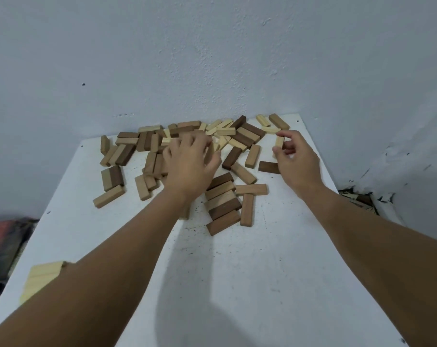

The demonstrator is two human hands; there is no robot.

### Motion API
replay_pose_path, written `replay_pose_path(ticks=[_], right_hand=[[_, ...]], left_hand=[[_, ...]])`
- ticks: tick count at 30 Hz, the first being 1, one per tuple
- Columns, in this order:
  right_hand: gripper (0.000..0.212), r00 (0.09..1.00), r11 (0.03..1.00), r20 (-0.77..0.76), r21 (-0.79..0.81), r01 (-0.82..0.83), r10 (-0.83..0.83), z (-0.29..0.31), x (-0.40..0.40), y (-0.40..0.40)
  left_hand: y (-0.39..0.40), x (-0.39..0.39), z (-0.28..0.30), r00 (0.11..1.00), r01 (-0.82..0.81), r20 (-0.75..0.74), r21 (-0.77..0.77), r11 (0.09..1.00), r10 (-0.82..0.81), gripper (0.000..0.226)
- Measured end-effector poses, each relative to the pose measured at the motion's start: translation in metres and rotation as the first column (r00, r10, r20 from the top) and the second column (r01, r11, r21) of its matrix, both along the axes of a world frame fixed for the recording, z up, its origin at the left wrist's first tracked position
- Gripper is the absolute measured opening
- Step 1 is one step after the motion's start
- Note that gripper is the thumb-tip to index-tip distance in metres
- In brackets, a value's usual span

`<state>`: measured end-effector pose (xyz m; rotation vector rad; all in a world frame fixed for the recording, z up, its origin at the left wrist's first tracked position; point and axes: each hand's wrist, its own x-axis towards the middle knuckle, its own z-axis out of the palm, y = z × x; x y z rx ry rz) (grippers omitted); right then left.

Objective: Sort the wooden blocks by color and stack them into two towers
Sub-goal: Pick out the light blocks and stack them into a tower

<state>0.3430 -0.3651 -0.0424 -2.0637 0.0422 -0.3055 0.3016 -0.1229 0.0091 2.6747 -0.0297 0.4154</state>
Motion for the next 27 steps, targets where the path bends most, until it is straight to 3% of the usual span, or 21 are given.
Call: replay_pose_path(ticks=[3, 7, 11, 16, 21, 24, 27], right_hand=[[0.031, 0.999, 0.997, 0.023, 0.071, 0.034, -0.036, 0.005, -0.009, 0.0], [0.035, 0.987, 0.999, 0.155, -0.02, 0.05, -0.047, 0.014, -0.039, 0.008], [0.034, 0.971, 0.994, 0.223, 0.048, -0.097, 0.084, 0.029, -0.097, 0.04], [0.029, 0.954, 0.958, 0.132, 0.073, -0.279, 0.268, 0.024, -0.179, 0.076], [0.028, 0.934, 0.928, -0.043, -0.105, -0.357, 0.354, 0.005, -0.218, 0.085], [0.037, 0.937, 0.899, -0.033, -0.273, -0.343, 0.347, -0.003, -0.221, 0.082], [0.039, 0.947, 0.9, -0.018, -0.305, -0.311, 0.321, -0.006, -0.223, 0.084]], left_hand=[[0.003, -0.031, 0.001, 0.999, 0.036, 0.012, -0.086, 0.996, -0.035, 0.011], [0.012, -0.073, -0.005, 1.0, 0.029, 0.001, -0.205, 0.978, -0.029, 0.018], [0.019, -0.117, -0.013, 0.999, 0.037, 0.018, -0.241, 0.97, -0.034, 0.022], [0.024, -0.178, -0.026, 1.0, -0.011, -0.025, -0.208, 0.978, 0.006, 0.023], [0.031, -0.216, -0.039, 0.991, -0.117, -0.084, -0.128, 0.985, 0.107, 0.028], [0.035, -0.227, -0.045, 0.987, -0.111, -0.138, -0.186, 0.976, 0.086, 0.03], [0.039, -0.233, -0.047, 0.992, -0.089, -0.113, -0.243, 0.966, 0.064, 0.028]])
